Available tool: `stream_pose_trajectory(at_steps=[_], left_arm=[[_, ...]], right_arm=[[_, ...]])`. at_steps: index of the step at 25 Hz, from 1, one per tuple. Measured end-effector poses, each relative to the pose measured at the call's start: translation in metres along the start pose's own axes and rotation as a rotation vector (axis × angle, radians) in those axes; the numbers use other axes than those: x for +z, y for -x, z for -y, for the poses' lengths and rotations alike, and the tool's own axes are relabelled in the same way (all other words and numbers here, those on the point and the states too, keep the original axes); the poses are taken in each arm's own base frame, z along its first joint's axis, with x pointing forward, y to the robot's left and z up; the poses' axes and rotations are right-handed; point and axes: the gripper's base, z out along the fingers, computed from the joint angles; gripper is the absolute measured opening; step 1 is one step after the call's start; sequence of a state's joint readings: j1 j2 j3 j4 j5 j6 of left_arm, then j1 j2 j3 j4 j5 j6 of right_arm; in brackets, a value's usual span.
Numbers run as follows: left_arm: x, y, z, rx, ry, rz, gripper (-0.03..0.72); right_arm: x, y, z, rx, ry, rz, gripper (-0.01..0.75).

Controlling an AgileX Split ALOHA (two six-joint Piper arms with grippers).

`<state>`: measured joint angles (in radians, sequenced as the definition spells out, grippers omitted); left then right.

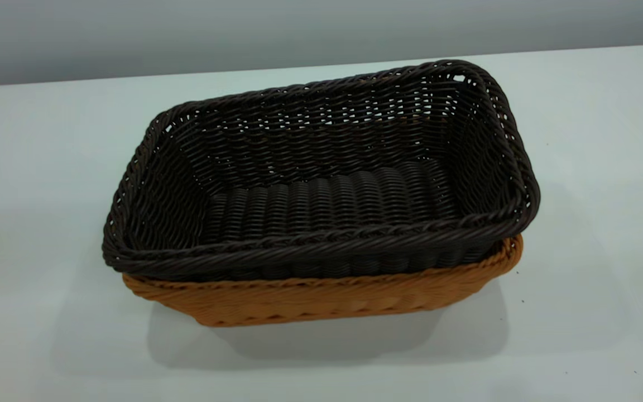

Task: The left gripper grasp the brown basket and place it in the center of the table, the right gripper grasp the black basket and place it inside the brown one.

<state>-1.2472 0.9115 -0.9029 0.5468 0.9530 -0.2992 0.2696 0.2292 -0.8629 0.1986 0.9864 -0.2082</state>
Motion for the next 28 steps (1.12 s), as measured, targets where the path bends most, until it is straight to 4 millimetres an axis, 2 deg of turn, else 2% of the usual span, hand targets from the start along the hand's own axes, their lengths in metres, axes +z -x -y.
stream_pose_trajectory(at_steps=[6,12,19,28], left_arm=[[-0.003,-0.012,0.013,-0.001,0.109,-0.06,-0.001],[-0.012,-0.01,0.023,-0.056,0.137,0.0,-0.001],[-0.014,-0.009,0.025,-0.013,0.135,0.016,-0.001],[-0.014,-0.009,0.025,0.017,0.131,0.011,-0.001]], right_arm=[[0.008,-0.053,-0.003,0.057,-0.008,-0.019,0.002],[0.021,-0.09,-0.003,0.072,-0.022,-0.117,0.002],[0.027,-0.105,0.001,0.056,-0.049,-0.222,0.003],[0.029,-0.107,0.0,0.059,-0.047,-0.232,0.003]])
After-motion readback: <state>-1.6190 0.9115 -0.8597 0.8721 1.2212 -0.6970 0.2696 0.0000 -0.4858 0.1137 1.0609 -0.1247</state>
